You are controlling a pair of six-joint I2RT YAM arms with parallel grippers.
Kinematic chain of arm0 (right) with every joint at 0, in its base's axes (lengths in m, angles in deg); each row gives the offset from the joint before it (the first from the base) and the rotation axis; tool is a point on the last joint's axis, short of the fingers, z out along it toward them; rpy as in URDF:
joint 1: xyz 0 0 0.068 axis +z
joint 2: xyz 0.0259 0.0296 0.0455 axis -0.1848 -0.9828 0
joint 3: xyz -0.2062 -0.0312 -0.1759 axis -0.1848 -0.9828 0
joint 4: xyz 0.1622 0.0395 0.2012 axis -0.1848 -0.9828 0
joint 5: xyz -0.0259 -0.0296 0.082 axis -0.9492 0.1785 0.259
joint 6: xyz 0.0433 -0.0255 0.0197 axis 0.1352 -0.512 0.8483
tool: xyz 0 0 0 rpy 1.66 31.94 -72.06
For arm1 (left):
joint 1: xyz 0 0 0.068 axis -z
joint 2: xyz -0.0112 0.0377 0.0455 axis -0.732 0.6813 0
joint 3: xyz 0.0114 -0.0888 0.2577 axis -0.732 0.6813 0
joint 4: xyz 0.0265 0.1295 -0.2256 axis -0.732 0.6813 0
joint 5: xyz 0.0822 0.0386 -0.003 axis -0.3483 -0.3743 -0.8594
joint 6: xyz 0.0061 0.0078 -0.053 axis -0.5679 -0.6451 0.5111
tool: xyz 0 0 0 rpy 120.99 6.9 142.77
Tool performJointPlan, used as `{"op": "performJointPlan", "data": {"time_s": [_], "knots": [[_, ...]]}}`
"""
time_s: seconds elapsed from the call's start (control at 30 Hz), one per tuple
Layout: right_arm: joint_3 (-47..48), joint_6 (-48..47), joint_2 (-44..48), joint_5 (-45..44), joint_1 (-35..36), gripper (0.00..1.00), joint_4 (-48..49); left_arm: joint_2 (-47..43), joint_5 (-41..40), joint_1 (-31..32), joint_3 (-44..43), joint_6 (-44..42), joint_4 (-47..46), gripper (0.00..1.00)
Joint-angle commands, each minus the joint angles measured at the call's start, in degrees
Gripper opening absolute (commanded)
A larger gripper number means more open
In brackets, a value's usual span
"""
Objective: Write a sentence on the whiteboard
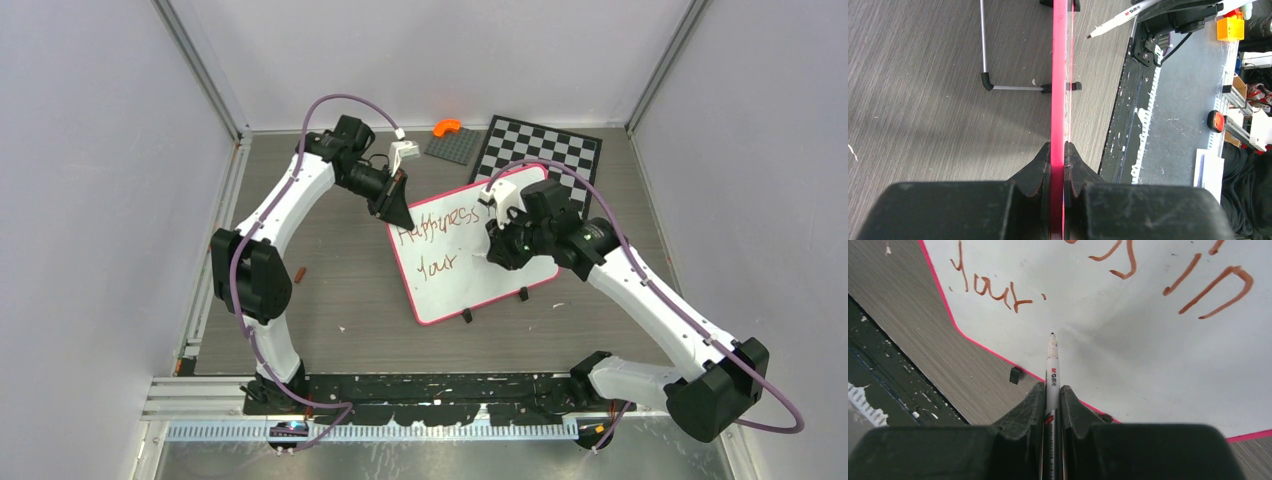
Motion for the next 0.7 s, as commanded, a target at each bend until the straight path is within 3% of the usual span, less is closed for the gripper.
{"op": "performJointPlan", "data": {"time_s": [0.0,0.67], "knots": [[-1.1,0.4,1.2,-5.2,-0.2,0.0,4.0,1.5,-9.3,2.4,1.6,-4.3,3.3,0.0],[-0.6,1.1,-2.3,-3.9,0.8,0.0,7.5,1.2,-10.0,2.4,2.0,-3.8,2.7,0.0]]}}
